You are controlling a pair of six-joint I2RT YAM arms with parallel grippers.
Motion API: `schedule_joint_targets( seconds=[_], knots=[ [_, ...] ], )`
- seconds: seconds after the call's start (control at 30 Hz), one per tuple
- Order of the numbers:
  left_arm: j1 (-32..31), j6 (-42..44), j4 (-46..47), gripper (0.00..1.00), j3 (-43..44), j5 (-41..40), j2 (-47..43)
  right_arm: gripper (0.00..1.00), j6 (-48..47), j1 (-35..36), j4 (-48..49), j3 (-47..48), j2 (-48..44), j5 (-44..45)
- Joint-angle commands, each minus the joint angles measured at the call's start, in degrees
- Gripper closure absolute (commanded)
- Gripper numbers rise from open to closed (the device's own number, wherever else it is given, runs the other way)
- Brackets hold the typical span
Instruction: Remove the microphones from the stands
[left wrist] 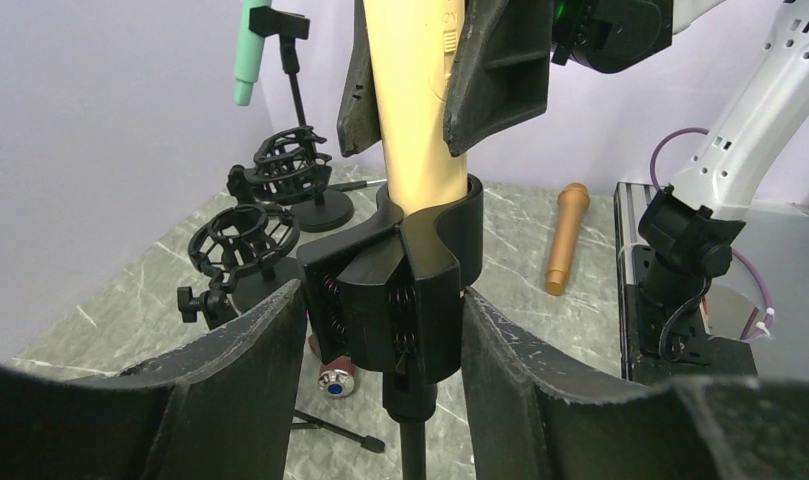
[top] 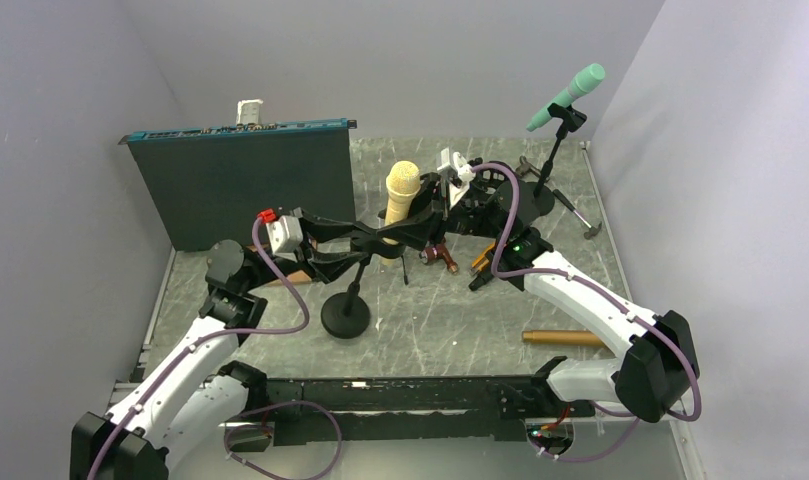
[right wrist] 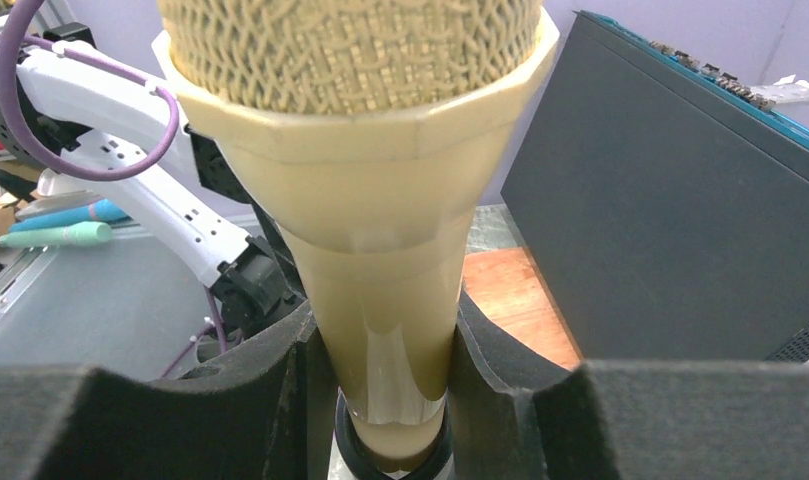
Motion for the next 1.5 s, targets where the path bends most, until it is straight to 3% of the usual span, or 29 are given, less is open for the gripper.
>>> schedule_joint_targets(
  seconds=[0.0,0.3,0.47,0.77,0.9,1.0,1.07,1.17,1.27,1.3,1.33,1.37,1.4,1.47],
  knots=[
    [0.13,-1.64,3.46,0.42,0.78,3.77,0.95,1.00,-0.03,0.62,1.92,2.03,0.33,-2.23],
    [3.62,-3.97,4.60,0.37,0.74,-1.38,2.06,1.00,0.65,1.00,3.11,2.65,1.71,-2.69],
    [3.80,-7.12,9.75,0.42,0.52,7.68,4.65,1.00,0.36,1.02,2.78,2.92,1.73,-2.76],
    [3.74,-16.91,23.38,0.42,0.43,15.73,10.11,1.00,0.77,1.04,3.66,2.75,2.32,-3.01],
    [3.46,-18.37,24.86,0.57,-0.41,16.86,9.57,1.00,0.70,1.01,3.60,2.89,2.53,-2.70],
    [3.41,-16.26,21.75,0.88,-2.13,15.64,6.17,1.00,0.28,1.04,2.93,3.09,2.37,-2.63],
    [2.89,-12.66,16.07,1.00,-2.69,14.06,3.17,1.00,-0.17,1.01,2.12,3.10,2.09,-2.37],
    [1.63,-6.82,5.68,1.00,-2.27,10.79,-1.84,1.00,-0.67,1.01,1.41,3.26,2.11,-2.26],
    [1.43,-5.98,1.78,1.00,-3.22,8.67,-5.99,1.00,-0.41,1.03,1.63,3.65,2.72,-2.64],
    [1.43,-5.44,-0.16,0.98,-3.10,7.90,-7.03,1.00,-0.25,1.05,1.81,3.77,3.04,-2.87],
    [1.43,-4.97,-2.78,0.78,-2.85,6.18,-8.03,1.00,0.04,1.01,2.12,3.86,3.29,-3.20],
    [1.43,-4.41,-5.53,0.50,-2.57,4.09,-9.20,1.00,0.30,1.03,2.49,3.88,3.55,-3.65],
    [1.43,-3.21,-8.58,0.43,-2.21,2.04,-10.70,1.00,0.48,1.02,2.64,3.92,3.77,-4.19],
    [1.43,-1.32,-13.37,0.41,-1.43,-3.19,-12.92,1.00,0.23,1.06,2.42,4.03,4.09,-5.31]
  ],
)
